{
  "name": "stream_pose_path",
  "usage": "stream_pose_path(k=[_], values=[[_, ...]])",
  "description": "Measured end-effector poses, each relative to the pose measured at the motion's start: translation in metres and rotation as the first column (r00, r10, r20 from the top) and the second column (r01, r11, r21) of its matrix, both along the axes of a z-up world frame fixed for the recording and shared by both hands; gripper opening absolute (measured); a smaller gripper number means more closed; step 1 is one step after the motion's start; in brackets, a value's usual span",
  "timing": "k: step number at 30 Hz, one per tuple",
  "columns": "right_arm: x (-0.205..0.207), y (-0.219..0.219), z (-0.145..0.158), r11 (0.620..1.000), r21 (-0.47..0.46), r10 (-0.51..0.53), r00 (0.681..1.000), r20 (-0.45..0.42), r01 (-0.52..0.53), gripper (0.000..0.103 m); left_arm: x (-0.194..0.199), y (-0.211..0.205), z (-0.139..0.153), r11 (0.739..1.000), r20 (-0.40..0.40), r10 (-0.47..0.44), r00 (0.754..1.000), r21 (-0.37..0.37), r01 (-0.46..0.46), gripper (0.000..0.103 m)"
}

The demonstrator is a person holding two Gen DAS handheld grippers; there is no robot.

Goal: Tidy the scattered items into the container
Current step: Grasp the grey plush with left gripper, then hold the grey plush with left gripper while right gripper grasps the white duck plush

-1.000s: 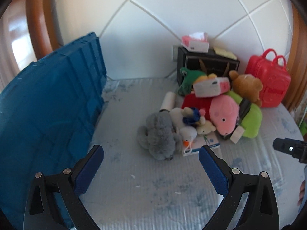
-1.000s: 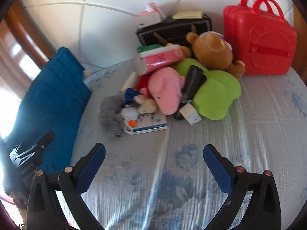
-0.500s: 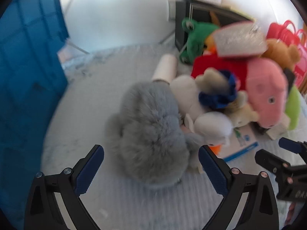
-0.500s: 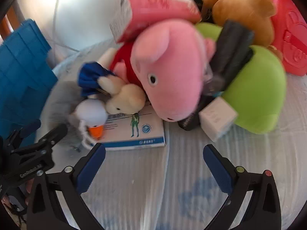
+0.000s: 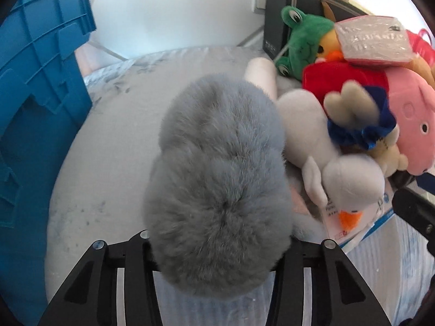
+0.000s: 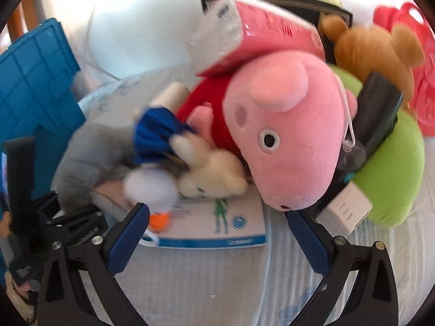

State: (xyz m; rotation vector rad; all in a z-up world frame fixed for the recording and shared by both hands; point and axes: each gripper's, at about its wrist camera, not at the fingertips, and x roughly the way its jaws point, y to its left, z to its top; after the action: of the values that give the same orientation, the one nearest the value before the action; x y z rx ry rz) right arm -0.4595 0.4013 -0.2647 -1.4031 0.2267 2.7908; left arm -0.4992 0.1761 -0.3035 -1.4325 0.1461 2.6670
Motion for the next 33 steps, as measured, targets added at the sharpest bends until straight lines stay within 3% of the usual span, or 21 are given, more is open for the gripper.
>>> stream_pose_path(k=[4, 6, 10, 13, 20, 26, 33], values=[[-0.002, -0.006, 0.012, 0.999, 0.036, 0.024, 1.000, 0.001, -0.024, 0.097, 0.007, -0.007, 0.014, 0.999, -0.022, 0.014, 1.000, 0.037, -0.013, 0.044], [0.009, -0.006, 0.018, 0.999, 0.013, 0.041, 0.999, -0.008, -0.041, 0.085, 0.016, -0.008, 0.019, 0.999, -0.029, 0.011, 1.000, 0.049, -0.009, 0.044], [0.029, -0.013, 0.017, 0.997, -0.024, 0.070, 0.998, -0.008, -0.070, 0.077, 0.021, -0.008, 0.021, 0.999, -0.038, 0.008, 0.999, 0.045, -0.006, 0.044], [0.021, -0.025, 0.019, 0.994, -0.027, 0.101, 0.995, -0.012, -0.101, 0.063, 0.020, -0.009, 0.019, 1.000, -0.036, 0.014, 0.999, 0.028, -0.013, 0.044], [-0.019, -0.043, -0.015, 0.989, -0.052, 0.143, 0.989, 0.047, -0.140, 0.063, 0.011, -0.015, 0.007, 0.999, -0.018, 0.033, 0.999, -0.002, -0.033, 0.044], [-0.041, -0.052, -0.030, 0.993, -0.027, 0.118, 0.992, 0.051, -0.116, 0.050, 0.011, -0.015, 0.001, 0.999, -0.002, 0.045, 0.999, 0.000, -0.045, 0.043], [-0.004, -0.054, -0.029, 0.986, -0.048, 0.161, 0.982, 0.095, -0.157, 0.049, 0.043, -0.019, 0.001, 0.999, 0.024, 0.042, 0.999, 0.014, -0.042, 0.043]])
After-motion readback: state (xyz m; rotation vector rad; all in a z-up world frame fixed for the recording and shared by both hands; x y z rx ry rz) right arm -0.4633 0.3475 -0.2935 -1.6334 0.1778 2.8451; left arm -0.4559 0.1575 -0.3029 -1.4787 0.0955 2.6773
